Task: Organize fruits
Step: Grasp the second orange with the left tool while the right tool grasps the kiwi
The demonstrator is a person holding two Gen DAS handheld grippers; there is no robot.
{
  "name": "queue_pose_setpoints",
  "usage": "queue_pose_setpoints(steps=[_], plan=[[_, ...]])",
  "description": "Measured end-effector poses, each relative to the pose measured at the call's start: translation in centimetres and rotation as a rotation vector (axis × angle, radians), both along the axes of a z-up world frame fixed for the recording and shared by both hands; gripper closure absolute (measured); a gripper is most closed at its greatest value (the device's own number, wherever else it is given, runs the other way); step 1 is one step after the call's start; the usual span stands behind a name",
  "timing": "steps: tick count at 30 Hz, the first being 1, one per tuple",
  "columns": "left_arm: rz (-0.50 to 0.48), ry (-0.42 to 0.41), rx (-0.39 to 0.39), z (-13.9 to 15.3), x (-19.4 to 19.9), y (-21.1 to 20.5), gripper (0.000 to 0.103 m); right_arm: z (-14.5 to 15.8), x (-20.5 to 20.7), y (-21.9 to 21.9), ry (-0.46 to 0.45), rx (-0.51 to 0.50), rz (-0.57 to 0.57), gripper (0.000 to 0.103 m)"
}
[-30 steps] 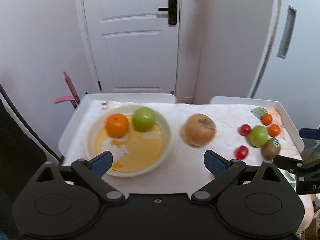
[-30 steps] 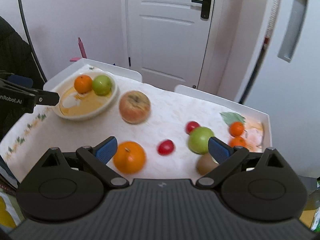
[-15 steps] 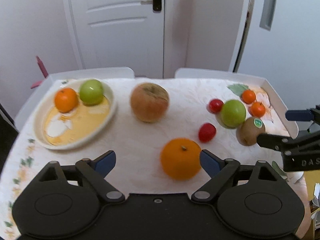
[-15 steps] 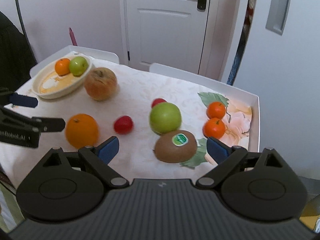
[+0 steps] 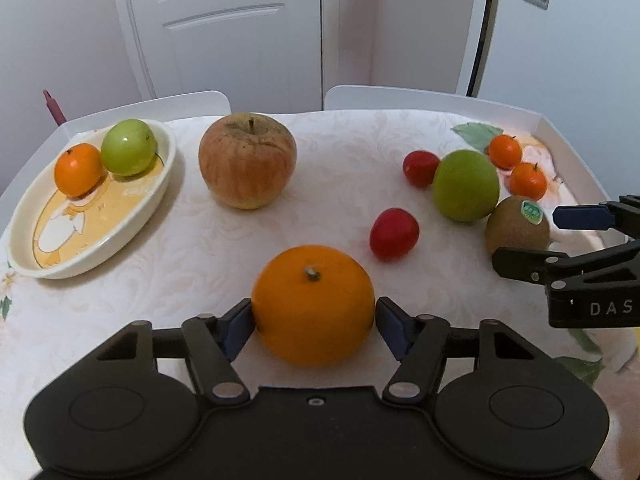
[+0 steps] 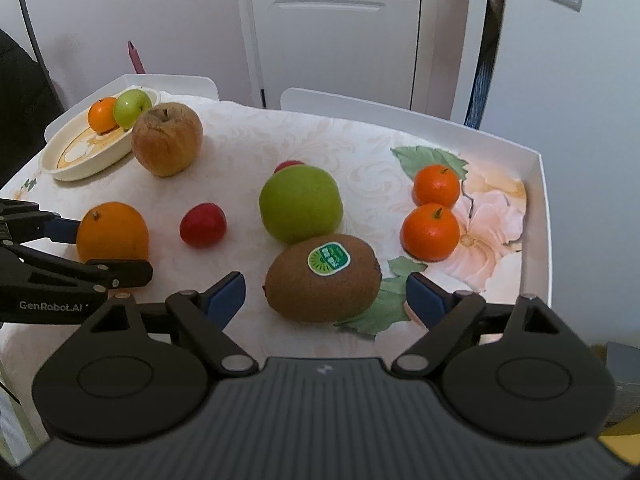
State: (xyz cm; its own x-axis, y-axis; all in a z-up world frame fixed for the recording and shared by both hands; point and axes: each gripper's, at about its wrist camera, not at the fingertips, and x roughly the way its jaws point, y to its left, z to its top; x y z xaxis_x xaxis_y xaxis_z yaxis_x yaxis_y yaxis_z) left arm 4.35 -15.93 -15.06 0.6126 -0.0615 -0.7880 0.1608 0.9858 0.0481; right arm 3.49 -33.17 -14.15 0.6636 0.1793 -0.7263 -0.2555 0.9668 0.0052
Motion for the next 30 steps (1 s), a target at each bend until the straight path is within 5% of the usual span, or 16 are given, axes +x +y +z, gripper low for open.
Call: queue_pose_setpoints(steps=[30], plan=[[0.029,-0.019,-0.009,1.2,-1.2,1.9,0.038,-0.4,-0.1,0.2,-0.009,0.019,0.003,0.025]])
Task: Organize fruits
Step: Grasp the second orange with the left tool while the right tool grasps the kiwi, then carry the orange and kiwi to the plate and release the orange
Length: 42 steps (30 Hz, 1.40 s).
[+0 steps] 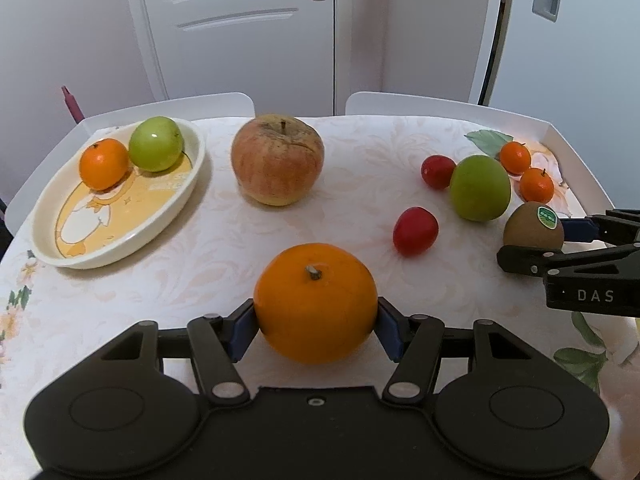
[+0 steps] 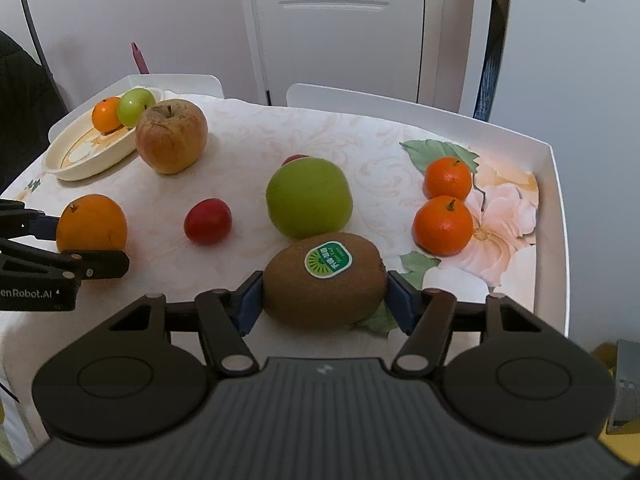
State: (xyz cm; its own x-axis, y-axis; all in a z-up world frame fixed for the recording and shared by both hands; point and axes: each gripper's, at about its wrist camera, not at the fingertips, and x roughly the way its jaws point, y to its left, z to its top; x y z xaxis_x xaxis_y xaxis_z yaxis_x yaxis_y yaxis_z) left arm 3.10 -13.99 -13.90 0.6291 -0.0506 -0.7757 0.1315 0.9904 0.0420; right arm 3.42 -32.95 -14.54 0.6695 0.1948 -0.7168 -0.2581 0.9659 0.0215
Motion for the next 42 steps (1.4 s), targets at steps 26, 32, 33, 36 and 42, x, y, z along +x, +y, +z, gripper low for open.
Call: queue_pose_setpoints(steps=[26,32,33,36,42], plan=[[0.061,-0.079,-0.009,9.6,0.9,12.9,0.038,9.5,-0.9,11.8,-0.056,0.034,0.045,0.025],[0.041,-0.051,-0.006,9.4,3.5,16.7,0.038,9.6,1.1,16.5,-0.055,0.037,0.058,0.025],[0.035,-0.044,-0.003,9.3,3.9,17.4,0.038,9.5,1.5,17.3,-0.053,0.037,0.059,0.025],[0.009,-0.02,0.007,8.3,5.3,18.8,0.038,9.1,2.6,19.5,-0.046,0.03,0.063,0.025],[-0.06,0.024,0.045,5.9,7.9,20.9,0.038,7.6,4.8,22.8,-0.014,0.041,0.052,0.025]])
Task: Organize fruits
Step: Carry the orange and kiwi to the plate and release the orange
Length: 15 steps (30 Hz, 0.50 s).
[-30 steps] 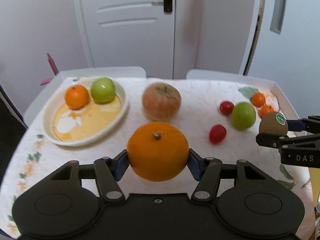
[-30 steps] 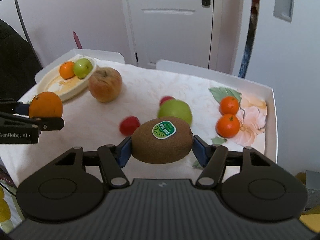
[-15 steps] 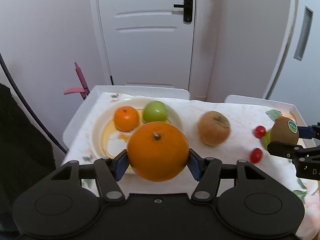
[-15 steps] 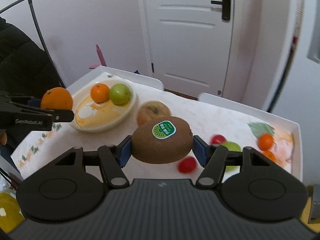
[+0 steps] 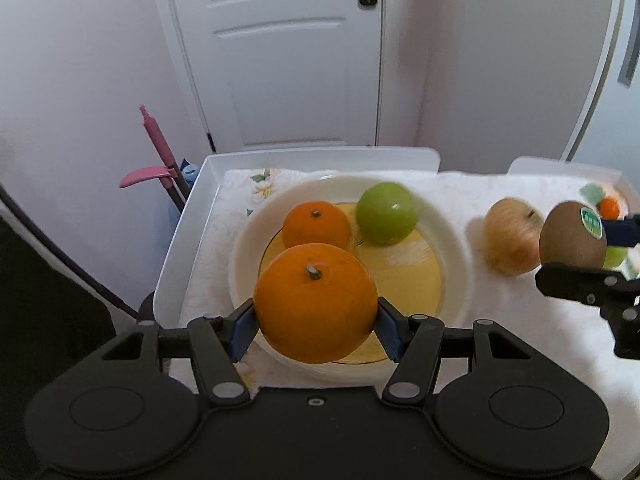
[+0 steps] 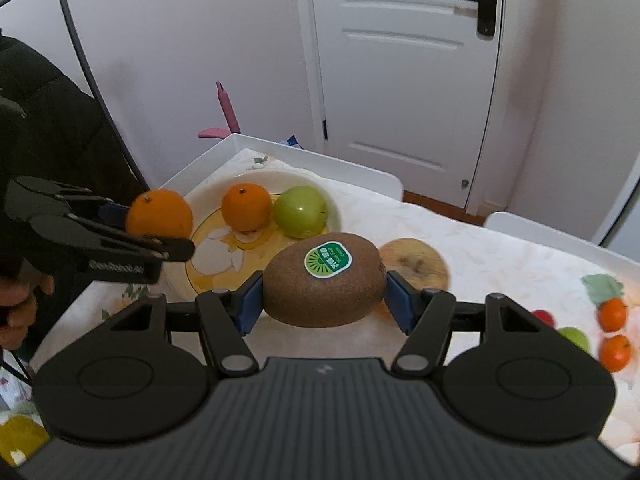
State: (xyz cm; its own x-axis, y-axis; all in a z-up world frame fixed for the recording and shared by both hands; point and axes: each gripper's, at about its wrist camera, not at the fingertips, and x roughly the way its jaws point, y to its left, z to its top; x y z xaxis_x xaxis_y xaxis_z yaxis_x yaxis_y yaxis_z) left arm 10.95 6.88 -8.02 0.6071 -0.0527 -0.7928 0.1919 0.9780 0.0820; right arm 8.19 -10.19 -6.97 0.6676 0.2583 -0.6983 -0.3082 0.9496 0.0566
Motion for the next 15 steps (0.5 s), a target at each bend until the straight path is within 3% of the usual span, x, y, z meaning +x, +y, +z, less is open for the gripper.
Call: queue_pose_setpoints(steps=[15], plan=[[-0.147,0.071,0.069,-4.3,4.1,0.5,0.037,-2.5,3.2,2.8,0.058,-0.019,-0.051,0.025]])
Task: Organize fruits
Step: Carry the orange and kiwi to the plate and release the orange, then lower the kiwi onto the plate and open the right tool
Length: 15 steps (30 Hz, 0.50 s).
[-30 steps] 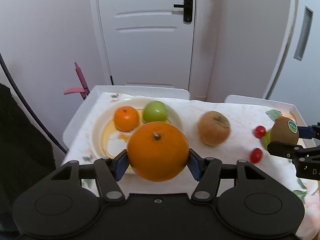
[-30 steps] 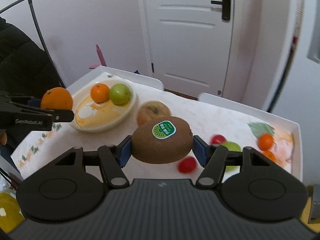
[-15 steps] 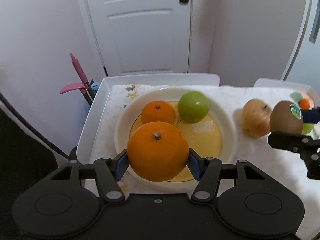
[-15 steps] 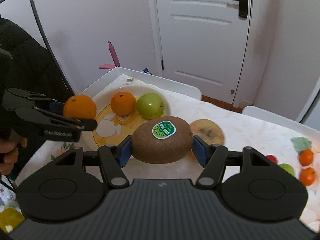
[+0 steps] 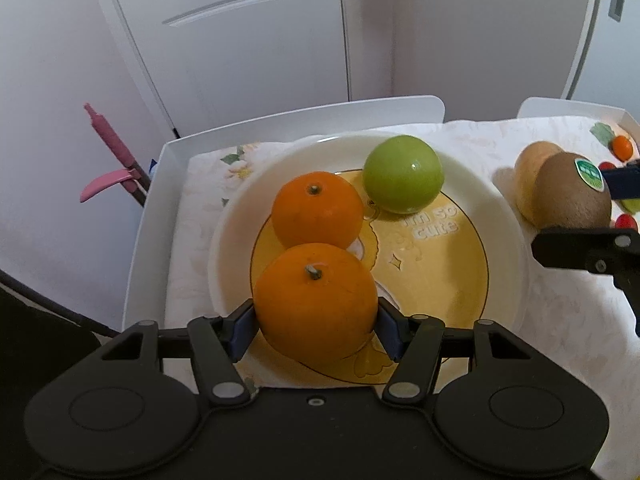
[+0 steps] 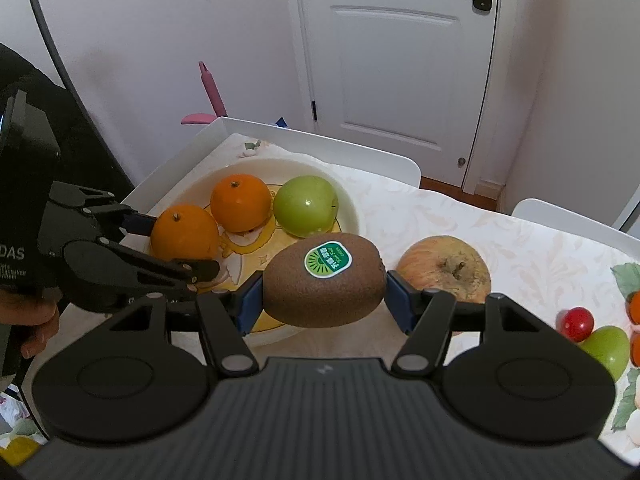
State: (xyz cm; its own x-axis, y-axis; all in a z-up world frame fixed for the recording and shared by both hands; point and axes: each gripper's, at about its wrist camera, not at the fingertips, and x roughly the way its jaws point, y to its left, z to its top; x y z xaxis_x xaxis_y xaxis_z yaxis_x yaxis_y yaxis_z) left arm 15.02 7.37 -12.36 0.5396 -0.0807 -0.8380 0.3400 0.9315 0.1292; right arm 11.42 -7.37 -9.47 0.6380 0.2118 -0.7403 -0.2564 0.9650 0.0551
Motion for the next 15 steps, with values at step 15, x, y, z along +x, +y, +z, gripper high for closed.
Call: queue_pose_setpoints(steps=[15], plan=[[0.0,-0.059,-0.053,2.1,-2.8,1.8,0.002,0.6,1.4,0.8,0.013,-0.019,0.053,0.025]])
